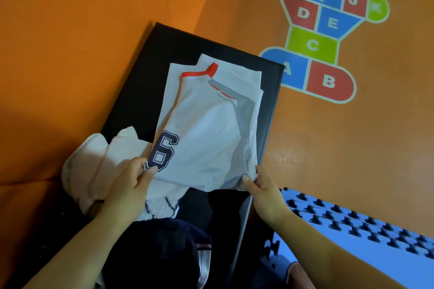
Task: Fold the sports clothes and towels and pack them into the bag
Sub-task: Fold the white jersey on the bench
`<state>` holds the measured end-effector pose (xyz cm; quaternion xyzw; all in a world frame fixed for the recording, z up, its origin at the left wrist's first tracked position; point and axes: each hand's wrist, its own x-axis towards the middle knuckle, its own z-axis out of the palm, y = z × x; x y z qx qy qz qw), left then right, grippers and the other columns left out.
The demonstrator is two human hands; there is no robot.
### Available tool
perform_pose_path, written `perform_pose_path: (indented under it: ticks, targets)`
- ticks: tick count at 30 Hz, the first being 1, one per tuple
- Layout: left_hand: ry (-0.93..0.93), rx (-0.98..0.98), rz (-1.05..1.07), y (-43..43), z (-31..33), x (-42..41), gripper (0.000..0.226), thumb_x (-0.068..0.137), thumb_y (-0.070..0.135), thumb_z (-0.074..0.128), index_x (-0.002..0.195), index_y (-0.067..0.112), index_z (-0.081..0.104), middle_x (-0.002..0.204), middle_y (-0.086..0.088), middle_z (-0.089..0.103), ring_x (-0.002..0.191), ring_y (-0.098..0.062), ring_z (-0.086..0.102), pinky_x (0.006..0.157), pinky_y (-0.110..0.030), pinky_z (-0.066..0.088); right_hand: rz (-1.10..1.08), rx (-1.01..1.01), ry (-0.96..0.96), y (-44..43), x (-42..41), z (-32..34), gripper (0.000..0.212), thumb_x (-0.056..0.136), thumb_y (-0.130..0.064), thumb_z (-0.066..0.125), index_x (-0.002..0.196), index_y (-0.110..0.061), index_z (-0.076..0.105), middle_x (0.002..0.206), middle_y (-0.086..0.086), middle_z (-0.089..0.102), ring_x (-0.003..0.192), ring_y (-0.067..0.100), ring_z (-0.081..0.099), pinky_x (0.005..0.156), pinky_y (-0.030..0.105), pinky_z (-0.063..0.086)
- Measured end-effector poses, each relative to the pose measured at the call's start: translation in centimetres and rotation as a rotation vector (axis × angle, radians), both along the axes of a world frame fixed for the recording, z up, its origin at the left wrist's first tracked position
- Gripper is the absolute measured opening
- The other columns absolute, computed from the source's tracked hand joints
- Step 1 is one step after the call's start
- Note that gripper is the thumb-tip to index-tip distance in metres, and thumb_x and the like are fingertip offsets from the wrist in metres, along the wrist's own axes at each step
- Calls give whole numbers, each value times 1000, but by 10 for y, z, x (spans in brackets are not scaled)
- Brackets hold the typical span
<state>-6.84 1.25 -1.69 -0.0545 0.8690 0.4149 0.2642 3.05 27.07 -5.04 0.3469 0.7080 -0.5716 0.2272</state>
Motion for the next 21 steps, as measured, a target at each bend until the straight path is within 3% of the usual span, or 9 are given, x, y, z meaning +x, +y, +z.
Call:
perform_pose_path:
  ticks: [1, 3, 5, 9, 12, 15, 18, 21]
  targets:
    - [-15, 18, 29, 2, 3, 0, 8, 97, 23, 47, 103, 21, 52, 86, 1, 65, 68, -18, 57, 58, -28, 41, 19, -21, -11, 2, 2, 2, 53, 78, -66, 53, 108, -23, 50, 109, 27, 56, 99, 45, 57, 90, 59, 48]
    - [-35, 40, 64, 7, 10, -1, 10, 98, 22, 44, 106, 19, 50, 81, -1, 61, 72, -18, 56, 61, -28, 39, 23, -55, 0, 9, 3, 10, 34, 86, -55, 52, 108, -29, 52, 106, 20, 62, 99, 38, 62, 91, 54, 50]
    - [-61, 42, 71, 11, 19, -3, 12, 98, 22, 44, 107, 17, 50, 77, -6, 62, 64, -15, 53, 58, -30, 39, -36, -48, 25, 17, 0, 19, 21, 93, -39, 53, 107, -23, 53, 105, 18, 65, 96, 33, 64, 90, 51, 50]
    - [-75, 5, 44, 17, 40, -9, 7, 96, 23, 50, 101, 20, 53, 86, 1, 68, 69, -17, 65, 69, -42, 53, -58, 71, 37, 33, -12, 48, 23, 93, -37, 55, 100, -16, 48, 98, 21, 65, 87, 34, 65, 81, 51, 53]
    - [-63, 45, 93, 27, 65, -12, 12, 92, 20, 57, 93, 30, 51, 92, 2, 67, 67, -21, 66, 66, -38, 55, -109, 104, 66, 45, -20, 76, 29, 92, -37, 57, 110, -18, 45, 97, 7, 67, 82, 20, 67, 68, 32, 52]
    - [-36, 86, 145, 37, 94, -17, 16, 90, 22, 61, 102, 27, 52, 86, -2, 64, 65, -19, 65, 61, -23, 49, -134, 125, 103, 55, -30, 107, 29, 94, -31, 55, 118, -23, 40, 86, -6, 58, 72, 7, 60, 57, 17, 45]
    - [-23, 113, 168, 45, 125, -24, 20, 91, 21, 60, 110, 24, 55, 78, -8, 66, 66, -17, 64, 59, -21, 50, -110, 42, 139, 64, -36, 135, 52, 86, -17, 67, 129, -20, 36, 93, 5, 61, 80, 11, 62, 65, 18, 48]
    - [-8, 138, 173, 46, 157, -28, 10, 93, 18, 56, 99, 23, 62, 79, -9, 66, 68, -17, 60, 59, -18, 53, 5, 4, 166, 72, -36, 163, 71, 78, -1, 73, 136, -13, 33, 100, 12, 63, 91, 22, 64, 79, 28, 53]
